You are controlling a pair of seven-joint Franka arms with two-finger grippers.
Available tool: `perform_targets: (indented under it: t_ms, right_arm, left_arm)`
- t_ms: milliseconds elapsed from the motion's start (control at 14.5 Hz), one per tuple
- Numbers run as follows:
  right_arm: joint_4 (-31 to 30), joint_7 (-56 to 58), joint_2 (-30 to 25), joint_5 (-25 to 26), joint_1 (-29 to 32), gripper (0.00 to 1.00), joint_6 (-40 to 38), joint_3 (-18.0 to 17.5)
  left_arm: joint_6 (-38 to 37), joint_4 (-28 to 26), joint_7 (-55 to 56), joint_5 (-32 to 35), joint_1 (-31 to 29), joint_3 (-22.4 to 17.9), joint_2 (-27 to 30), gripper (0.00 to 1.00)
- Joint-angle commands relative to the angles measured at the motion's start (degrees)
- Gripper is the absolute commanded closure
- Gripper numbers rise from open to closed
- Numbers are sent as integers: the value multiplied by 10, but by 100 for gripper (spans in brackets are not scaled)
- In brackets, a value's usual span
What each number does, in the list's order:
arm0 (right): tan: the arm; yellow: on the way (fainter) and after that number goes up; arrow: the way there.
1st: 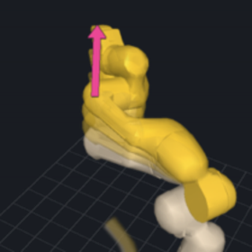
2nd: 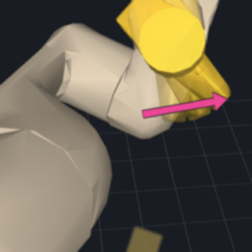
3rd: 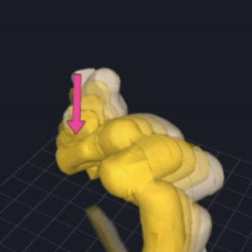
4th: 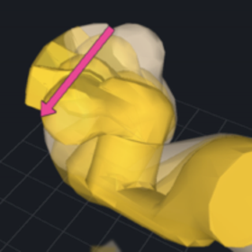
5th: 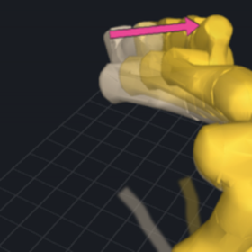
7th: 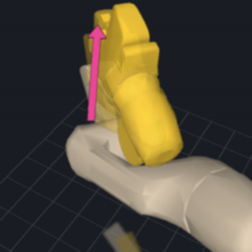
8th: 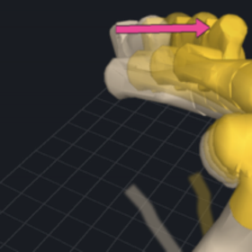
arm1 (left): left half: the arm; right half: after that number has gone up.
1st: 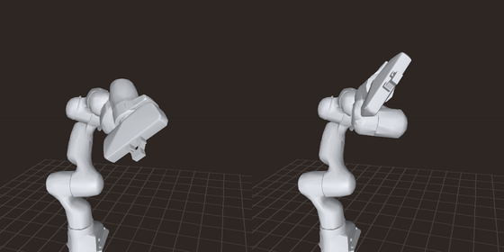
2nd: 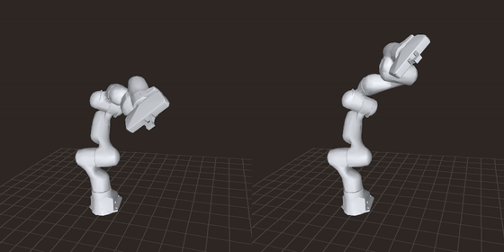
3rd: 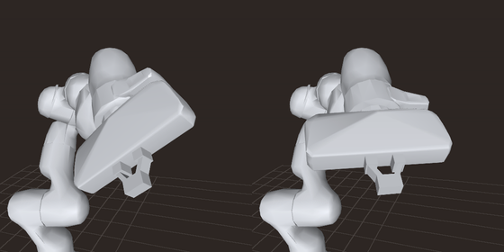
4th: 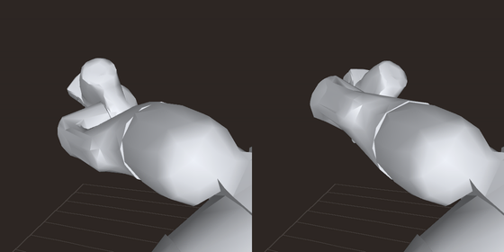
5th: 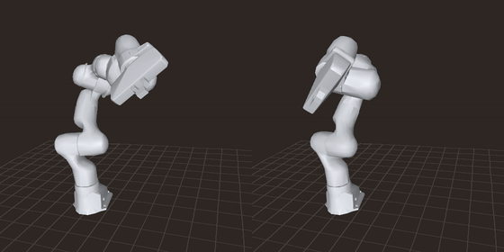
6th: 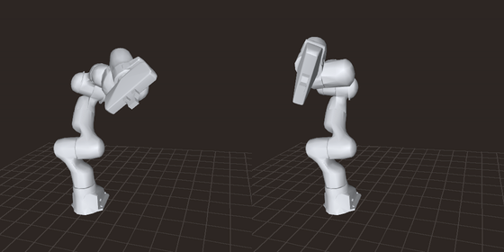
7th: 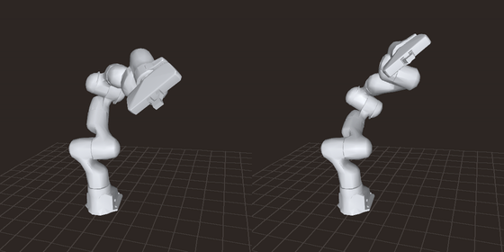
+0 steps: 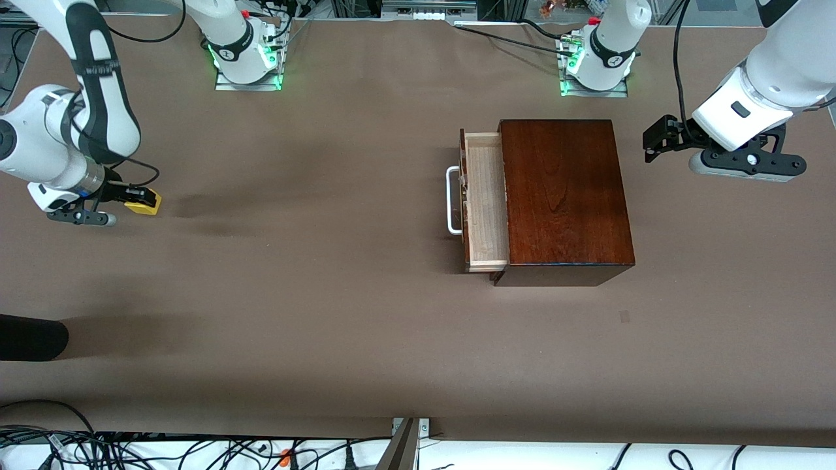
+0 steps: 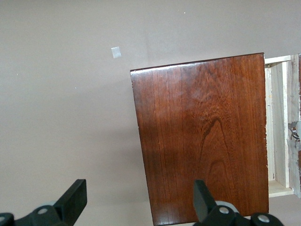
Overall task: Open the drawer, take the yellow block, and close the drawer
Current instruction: 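Lower the yellow block onto the table and open the right gripper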
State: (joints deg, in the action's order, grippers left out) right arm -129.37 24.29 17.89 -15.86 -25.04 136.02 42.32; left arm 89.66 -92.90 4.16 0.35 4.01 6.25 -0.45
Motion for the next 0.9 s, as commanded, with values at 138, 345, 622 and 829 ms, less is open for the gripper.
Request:
perform_targets:
  t_ms: [138,345,622,829]
  right_arm:
    - [7,207,92,-170,21,100,31,-3]
    - [9,208,92,-171,20,100,26,-3]
    - [7,202,94,-171,20,100,13,-1]
    - [8,201,99,-167,18,100,8,7]
  left_arm:
    - [-9,28,0,-4,18,0,-10,0]
    - [-10,31,0,-2,23,-1,-11,0]
    - [-8,31,5,7,21,-1,-14,0]
    - [-8,34,5,7,22,-1,-14,0]
